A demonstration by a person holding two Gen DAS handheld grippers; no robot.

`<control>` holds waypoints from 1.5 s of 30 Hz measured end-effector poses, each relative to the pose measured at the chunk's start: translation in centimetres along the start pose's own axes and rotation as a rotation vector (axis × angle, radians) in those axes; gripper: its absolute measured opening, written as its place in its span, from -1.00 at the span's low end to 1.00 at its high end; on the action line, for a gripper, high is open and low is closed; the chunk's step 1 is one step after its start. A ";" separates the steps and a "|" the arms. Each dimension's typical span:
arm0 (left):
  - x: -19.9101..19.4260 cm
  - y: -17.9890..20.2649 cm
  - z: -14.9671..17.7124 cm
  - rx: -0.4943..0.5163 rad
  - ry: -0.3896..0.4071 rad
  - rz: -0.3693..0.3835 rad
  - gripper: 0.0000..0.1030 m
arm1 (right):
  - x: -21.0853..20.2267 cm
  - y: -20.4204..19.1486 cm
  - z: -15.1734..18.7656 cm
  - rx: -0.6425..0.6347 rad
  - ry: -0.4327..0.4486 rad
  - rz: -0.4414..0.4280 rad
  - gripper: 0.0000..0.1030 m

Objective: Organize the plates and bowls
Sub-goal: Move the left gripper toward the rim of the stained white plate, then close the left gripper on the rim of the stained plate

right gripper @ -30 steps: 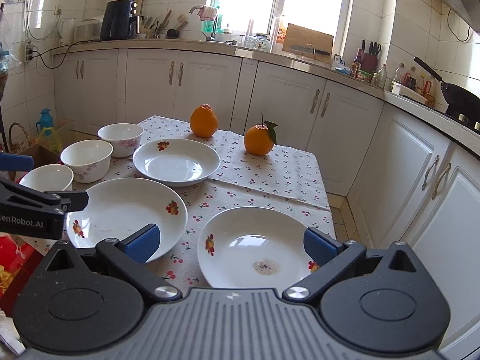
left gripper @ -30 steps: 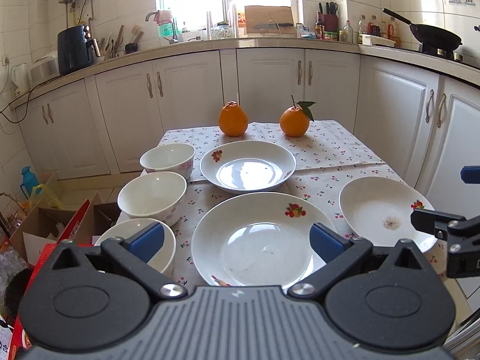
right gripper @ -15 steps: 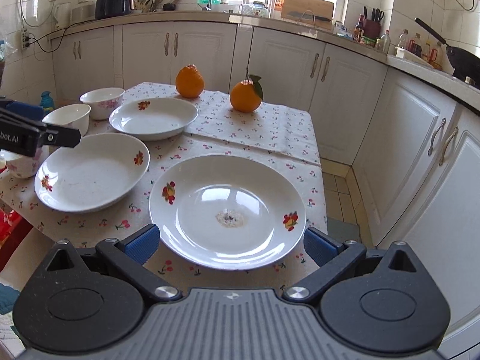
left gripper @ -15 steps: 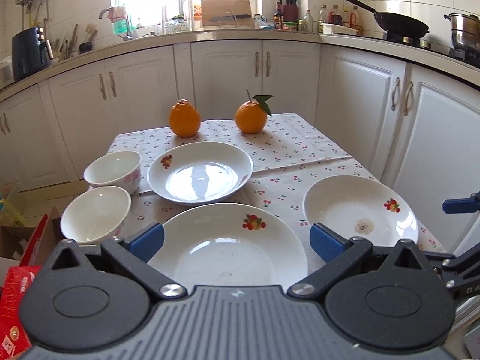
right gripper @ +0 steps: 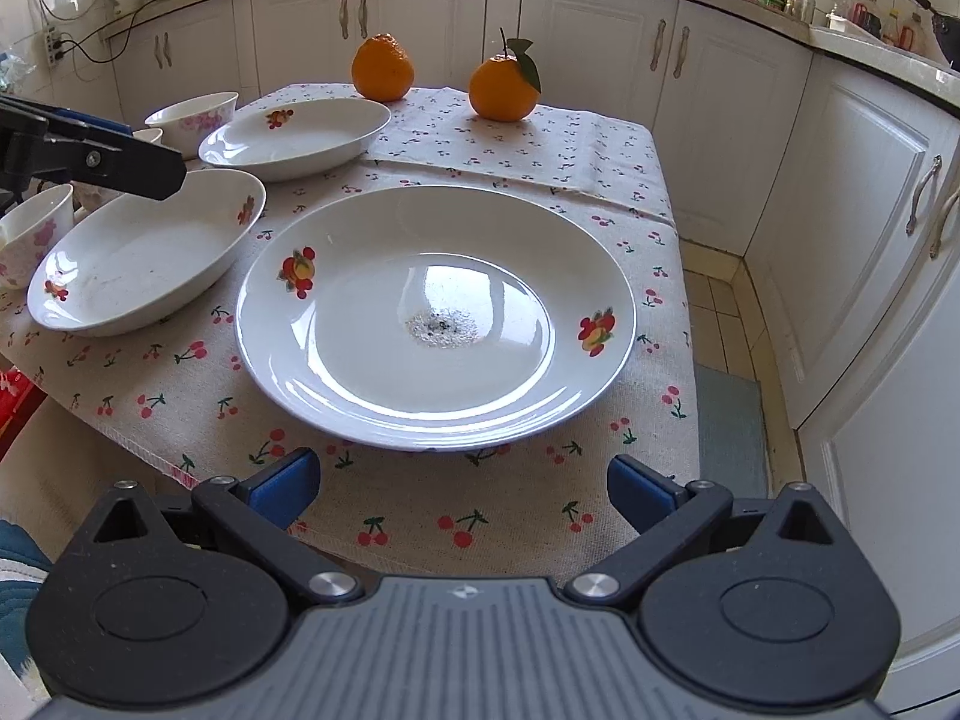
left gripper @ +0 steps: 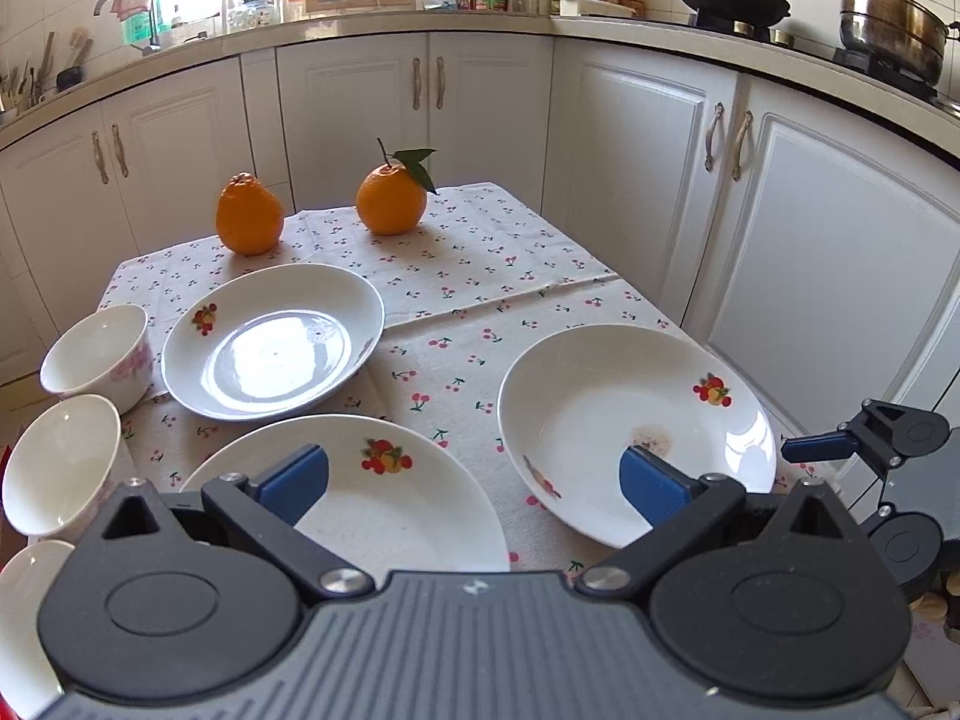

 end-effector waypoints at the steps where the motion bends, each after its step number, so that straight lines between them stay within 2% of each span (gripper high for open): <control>1: 0.3 0.3 -0.2 0.007 -0.002 0.007 0.99 | 0.3 0.1 0.0 -0.002 -0.002 -0.006 1.00; 12: 3.7 2.9 -0.7 0.060 -0.087 0.070 0.99 | 1.5 0.6 -0.2 -0.028 0.028 -0.097 1.00; 21: 6.3 4.7 -1.9 0.114 -0.138 0.089 0.99 | 1.3 1.1 0.5 -0.043 0.109 -0.100 1.00; 25: 8.2 5.3 -2.1 0.113 -0.208 0.108 0.99 | 1.2 1.3 0.7 -0.052 0.128 -0.107 1.00; 32: 10.9 5.5 -2.9 0.152 -0.252 0.128 0.98 | 1.3 1.7 0.8 -0.075 0.158 -0.128 1.00; 34: 11.8 5.3 -3.0 0.147 -0.285 0.125 0.91 | 1.4 1.7 0.7 -0.083 0.164 -0.133 1.00; 38: 13.3 4.9 -3.2 0.108 -0.359 0.167 0.87 | 1.5 1.8 0.7 -0.103 0.172 -0.154 1.00; 42: 13.9 4.8 -3.7 0.128 -0.365 0.164 0.87 | 1.7 1.9 0.5 -0.113 0.180 -0.165 1.00; 45: 14.3 4.8 -3.8 0.129 -0.397 0.193 0.85 | 1.8 2.0 0.4 -0.118 0.186 -0.169 1.00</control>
Point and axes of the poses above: each gripper's, at about its wrist camera, not at the fingertips, and x roughly the way its jaws point, y to its right, z to its underside, the point moved 7 cm from there along x, roughly the way its jaws point, and after that the axes turned 9 degrees about -x, right-handed, at the moved point
